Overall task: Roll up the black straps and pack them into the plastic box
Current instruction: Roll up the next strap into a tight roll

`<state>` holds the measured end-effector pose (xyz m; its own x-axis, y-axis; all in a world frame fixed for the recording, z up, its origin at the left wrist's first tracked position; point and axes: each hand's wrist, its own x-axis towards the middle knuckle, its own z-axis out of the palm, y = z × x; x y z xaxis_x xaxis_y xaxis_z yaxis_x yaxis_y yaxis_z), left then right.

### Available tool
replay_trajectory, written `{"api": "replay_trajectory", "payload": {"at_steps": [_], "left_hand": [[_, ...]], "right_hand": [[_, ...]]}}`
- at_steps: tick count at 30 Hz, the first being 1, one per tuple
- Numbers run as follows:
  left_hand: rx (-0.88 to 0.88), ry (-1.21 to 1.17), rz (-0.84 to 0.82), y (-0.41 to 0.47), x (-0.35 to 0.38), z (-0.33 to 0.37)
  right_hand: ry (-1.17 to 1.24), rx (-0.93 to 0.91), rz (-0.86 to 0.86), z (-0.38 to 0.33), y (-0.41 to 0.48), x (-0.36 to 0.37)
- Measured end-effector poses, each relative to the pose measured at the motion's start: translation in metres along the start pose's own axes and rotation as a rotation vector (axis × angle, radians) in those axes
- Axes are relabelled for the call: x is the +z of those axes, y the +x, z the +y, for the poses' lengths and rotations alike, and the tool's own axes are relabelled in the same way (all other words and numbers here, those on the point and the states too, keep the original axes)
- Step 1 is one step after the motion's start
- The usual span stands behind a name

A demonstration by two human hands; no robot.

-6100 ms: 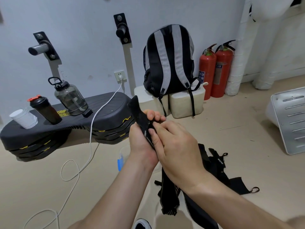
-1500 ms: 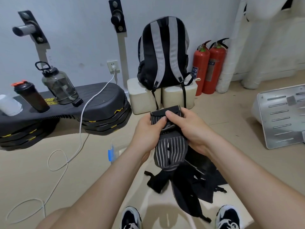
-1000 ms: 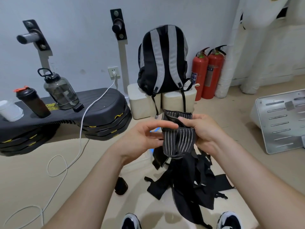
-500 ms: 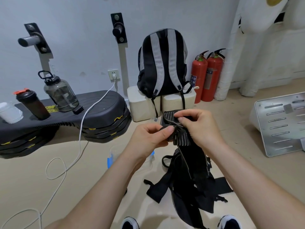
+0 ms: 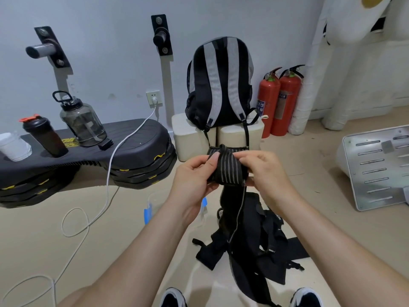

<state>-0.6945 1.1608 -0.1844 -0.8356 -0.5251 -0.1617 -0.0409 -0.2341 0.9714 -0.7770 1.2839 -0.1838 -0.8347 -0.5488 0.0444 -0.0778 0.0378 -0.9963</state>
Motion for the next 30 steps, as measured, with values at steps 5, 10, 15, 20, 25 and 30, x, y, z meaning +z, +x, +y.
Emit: {"api": "replay_trajectory", "payload": {"at_steps": [5, 10, 15, 20, 25, 30], "left_hand": [[0.228, 0.172, 0.145, -0.004, 0.003, 0.001], [0.311, 0.346, 0.1, -0.003, 0.0, 0.0], [0.069, 0.108, -0.388, 0.0, -0.02, 0.014], [0.248, 0.422, -0.455, 0.0, -0.03, 0.017], [0.33, 0.343, -0.232, 0.001, -0.014, 0.014], [0.34, 0.355, -0.177, 0.001, -0.011, 0.013]], "right_hand": [[0.193, 0.101, -0.03, -0.002, -0.006, 0.002], [0.192, 0.103, 0.066, 0.0, -0.007, 0.006], [0.296, 0.112, 0.072, -0.004, -0.01, 0.002], [0.49, 0.164, -0.001, -0.009, -0.015, -0.002], [0.643, 0.201, -0.055, -0.011, -0.02, 0.004], [0.61, 0.184, -0.062, -0.012, -0.019, 0.004]]}}
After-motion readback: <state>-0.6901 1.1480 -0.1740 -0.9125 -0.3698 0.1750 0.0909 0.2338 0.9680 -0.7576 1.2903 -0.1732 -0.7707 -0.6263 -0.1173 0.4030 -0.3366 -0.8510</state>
